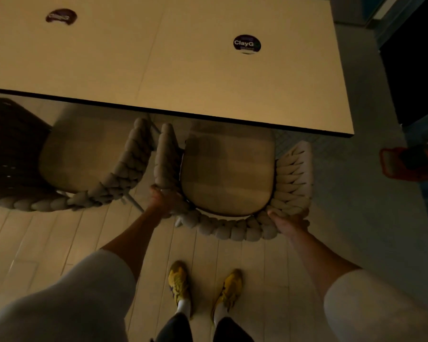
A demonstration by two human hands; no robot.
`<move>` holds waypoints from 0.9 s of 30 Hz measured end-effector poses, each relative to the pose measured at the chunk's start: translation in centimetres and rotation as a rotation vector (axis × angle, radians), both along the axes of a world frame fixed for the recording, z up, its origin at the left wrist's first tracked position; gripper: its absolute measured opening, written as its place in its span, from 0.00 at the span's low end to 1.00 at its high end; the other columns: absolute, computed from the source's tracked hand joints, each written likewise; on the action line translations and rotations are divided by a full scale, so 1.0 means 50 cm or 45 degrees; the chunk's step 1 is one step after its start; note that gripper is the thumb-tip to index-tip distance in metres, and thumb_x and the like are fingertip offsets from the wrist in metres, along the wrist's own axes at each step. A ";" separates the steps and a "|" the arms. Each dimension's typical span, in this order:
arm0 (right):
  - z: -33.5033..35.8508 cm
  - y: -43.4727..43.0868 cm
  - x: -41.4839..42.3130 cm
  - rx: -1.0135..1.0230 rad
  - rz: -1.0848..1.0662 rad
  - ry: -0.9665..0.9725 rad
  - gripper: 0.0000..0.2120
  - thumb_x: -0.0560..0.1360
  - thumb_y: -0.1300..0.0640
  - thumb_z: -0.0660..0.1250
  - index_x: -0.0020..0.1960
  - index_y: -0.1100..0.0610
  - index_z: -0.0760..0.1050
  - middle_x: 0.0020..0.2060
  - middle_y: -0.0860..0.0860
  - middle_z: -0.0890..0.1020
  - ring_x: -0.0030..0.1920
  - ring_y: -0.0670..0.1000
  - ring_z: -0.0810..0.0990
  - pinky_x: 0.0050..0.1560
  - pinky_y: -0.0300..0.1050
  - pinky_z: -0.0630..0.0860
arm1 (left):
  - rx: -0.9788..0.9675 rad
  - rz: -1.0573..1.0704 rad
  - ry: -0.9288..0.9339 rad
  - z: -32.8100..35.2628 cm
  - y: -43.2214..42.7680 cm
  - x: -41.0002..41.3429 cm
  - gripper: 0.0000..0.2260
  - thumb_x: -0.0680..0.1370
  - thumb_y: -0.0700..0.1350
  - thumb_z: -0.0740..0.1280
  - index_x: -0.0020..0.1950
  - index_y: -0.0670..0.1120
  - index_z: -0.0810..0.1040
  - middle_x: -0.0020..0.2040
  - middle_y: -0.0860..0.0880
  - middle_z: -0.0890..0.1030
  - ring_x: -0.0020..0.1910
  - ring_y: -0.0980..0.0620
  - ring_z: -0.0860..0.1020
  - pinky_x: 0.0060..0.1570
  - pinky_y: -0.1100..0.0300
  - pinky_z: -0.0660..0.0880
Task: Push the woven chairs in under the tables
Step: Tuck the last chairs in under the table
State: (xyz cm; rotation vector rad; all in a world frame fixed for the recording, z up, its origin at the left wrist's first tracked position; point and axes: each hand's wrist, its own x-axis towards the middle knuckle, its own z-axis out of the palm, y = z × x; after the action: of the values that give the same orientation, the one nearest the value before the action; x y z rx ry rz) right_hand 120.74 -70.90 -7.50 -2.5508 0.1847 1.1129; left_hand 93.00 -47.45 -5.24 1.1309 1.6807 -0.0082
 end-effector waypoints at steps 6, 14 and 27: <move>0.088 0.016 -0.065 0.026 0.382 0.015 0.49 0.64 0.29 0.73 0.78 0.53 0.67 0.76 0.54 0.70 0.72 0.58 0.73 0.71 0.52 0.73 | -0.074 -0.109 0.064 0.036 -0.096 -0.089 0.36 0.75 0.62 0.73 0.76 0.46 0.66 0.59 0.45 0.75 0.44 0.50 0.76 0.52 0.50 0.82; 0.161 0.009 -0.202 0.043 0.683 0.092 0.35 0.73 0.34 0.71 0.70 0.58 0.77 0.67 0.56 0.80 0.60 0.59 0.81 0.47 0.44 0.77 | -0.012 -0.236 0.086 0.102 -0.206 -0.268 0.36 0.72 0.73 0.67 0.69 0.48 0.78 0.69 0.44 0.76 0.67 0.42 0.75 0.63 0.50 0.73; 0.188 0.011 -0.513 0.245 0.455 0.267 0.49 0.69 0.30 0.72 0.80 0.54 0.62 0.78 0.53 0.67 0.74 0.60 0.70 0.67 0.59 0.74 | 0.052 -0.198 -0.024 0.188 -0.224 -0.583 0.35 0.76 0.68 0.68 0.73 0.45 0.73 0.71 0.42 0.75 0.70 0.42 0.72 0.68 0.46 0.70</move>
State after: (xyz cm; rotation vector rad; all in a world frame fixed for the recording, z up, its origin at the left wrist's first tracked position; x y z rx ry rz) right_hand 95.12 -70.34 1.92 -2.3478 -0.3253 1.4505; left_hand 63.87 -58.65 4.16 1.2864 1.5793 -0.0618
